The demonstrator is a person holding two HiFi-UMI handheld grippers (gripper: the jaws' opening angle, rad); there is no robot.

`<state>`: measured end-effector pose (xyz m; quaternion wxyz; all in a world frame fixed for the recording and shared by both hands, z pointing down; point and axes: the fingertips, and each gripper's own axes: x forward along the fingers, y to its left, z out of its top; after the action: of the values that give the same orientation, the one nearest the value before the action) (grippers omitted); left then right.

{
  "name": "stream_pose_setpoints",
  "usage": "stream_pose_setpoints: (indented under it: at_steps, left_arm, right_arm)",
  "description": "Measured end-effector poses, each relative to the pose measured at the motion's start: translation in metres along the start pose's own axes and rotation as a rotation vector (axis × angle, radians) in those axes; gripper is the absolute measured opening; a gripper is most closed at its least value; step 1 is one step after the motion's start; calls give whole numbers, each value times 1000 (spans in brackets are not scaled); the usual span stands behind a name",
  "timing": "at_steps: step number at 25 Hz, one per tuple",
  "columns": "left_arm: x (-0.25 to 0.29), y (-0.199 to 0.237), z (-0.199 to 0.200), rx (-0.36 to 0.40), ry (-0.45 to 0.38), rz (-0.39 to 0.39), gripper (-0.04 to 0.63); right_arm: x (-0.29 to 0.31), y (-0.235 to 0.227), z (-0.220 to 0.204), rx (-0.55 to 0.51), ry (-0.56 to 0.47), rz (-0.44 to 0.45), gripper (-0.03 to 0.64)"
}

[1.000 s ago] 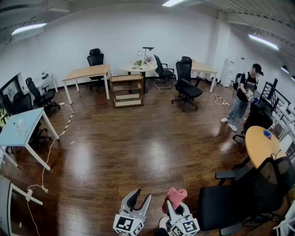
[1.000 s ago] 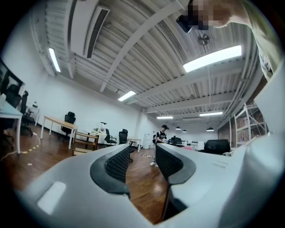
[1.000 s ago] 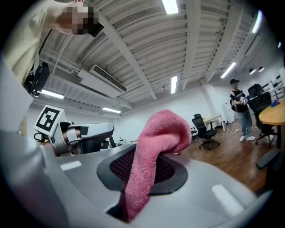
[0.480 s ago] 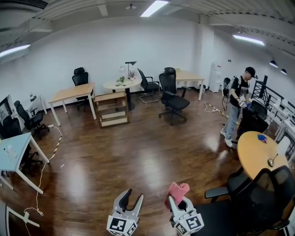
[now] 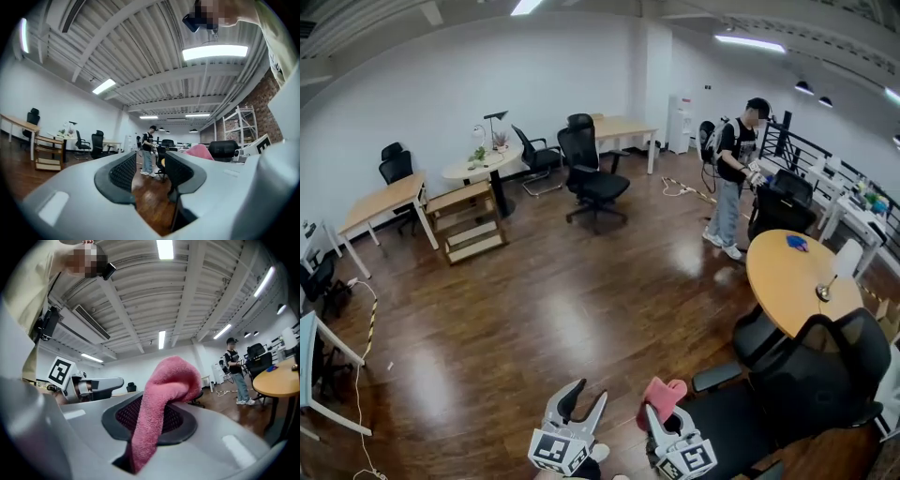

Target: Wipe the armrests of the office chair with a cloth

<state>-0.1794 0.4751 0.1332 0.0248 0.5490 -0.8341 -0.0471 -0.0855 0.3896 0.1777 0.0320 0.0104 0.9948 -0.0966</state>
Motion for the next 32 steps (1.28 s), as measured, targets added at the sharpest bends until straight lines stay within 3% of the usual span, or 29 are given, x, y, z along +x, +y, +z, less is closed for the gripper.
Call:
stream_pose_setpoints:
  at_steps: [5,8,11,15,19,24,32]
  left_arm:
    - [103,39,-11,-19,-33,-179,170]
    - [172,41,-26,-13,-62,-372,166]
    - [205,18,-46,-72,-54,-500,157]
    - [223,-38,-81,-121,-7,-675,150]
    - [241,-101,-92,-121,41,-851,150]
    - [250,-174,-94,-98,53,-994,155]
    - [255,-294,-111,-59,81,-1113,190]
  right_arm:
    - [66,-37,-7,-58,1,-81,60]
    - [66,-86,-14,-95,-27,-324,60]
    - [20,-107,-18,-119,-23,-544,60]
    - [-51,-130,-32,-106,-30,-803,61]
    - [-103,-145,-16,-126,-79,-1009,61]
    - [-148,-159,-14,-131,-91,-1079,61]
    - [-246,-210,-6,-97,-135,-1168,61]
